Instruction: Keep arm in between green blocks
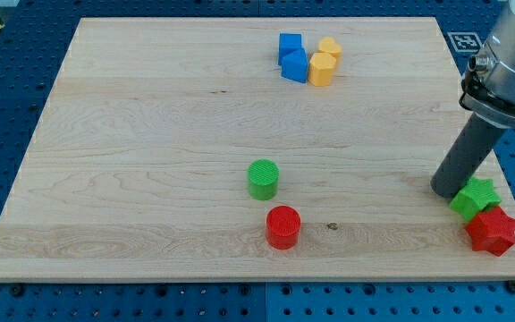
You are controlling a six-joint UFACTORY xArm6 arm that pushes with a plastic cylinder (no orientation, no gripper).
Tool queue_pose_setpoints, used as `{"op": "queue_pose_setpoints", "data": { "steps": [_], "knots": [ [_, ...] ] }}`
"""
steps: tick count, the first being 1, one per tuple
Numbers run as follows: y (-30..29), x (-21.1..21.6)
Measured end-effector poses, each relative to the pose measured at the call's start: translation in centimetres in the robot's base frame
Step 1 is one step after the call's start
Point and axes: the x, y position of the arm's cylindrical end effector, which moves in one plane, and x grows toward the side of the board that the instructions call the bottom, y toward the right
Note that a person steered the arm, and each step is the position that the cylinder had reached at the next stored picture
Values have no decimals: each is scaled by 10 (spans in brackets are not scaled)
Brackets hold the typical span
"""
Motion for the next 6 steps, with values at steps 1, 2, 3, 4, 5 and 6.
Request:
{"op": "queue_pose_setpoints", "data": {
  "steps": [1, 2, 3, 4, 5, 6],
  "knots": [
    [0, 3],
    [-1, 3],
    [-31, -1],
    [-67, -3],
    [-71, -3],
    [-72, -3]
  ]
}}
